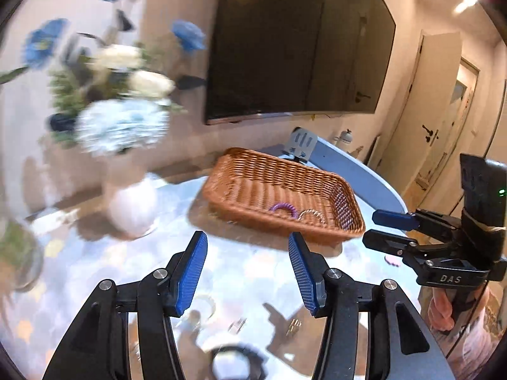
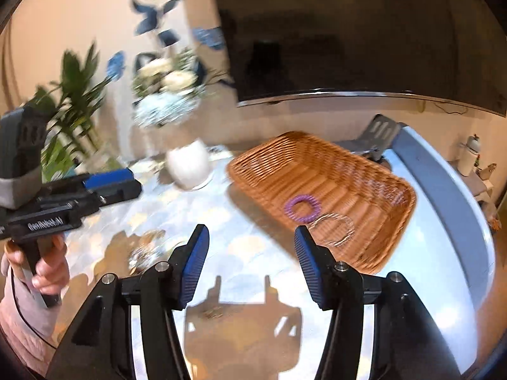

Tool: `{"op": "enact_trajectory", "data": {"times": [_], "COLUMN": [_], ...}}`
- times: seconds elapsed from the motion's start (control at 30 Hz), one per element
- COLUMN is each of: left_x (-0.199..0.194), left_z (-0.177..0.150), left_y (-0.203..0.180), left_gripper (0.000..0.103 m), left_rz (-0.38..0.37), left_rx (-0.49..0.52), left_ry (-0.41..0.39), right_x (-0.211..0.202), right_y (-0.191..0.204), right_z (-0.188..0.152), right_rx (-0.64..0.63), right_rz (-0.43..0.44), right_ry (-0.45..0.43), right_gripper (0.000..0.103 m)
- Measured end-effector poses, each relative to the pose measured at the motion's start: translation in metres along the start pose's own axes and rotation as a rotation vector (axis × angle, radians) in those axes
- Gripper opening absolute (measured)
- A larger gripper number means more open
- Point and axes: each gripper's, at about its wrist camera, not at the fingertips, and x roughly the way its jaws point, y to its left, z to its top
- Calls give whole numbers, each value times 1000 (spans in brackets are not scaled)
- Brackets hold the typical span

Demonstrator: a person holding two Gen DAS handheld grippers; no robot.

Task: Organize jewelry
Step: 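Move both open tools back over the jewelry on the table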

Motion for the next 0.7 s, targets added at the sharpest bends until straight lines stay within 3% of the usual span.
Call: {"op": "enact_trajectory", "data": {"times": [0.23, 0.4, 0.57, 0.7], "left_x": [-60, -66, -42, -17], "left_z": [-55, -95, -125, -132], "left_y": [40, 47, 22, -2], "left_gripper": [56, 56, 56, 56], "left_rz": [17, 12, -52, -43], "left_rx": [-78, -61, 134, 305], "left_ry": [-20, 16, 121, 170], "right_x": [13, 29, 45, 57], "right_y": [28, 42, 51, 47], "right_z": [-35, -58, -80, -99], "right_rx": [-9, -41, -99, -113], "right_rz": [41, 45, 17, 24], "right_ry": [63, 121, 197, 275], "right_gripper": [59, 59, 59, 59]}}
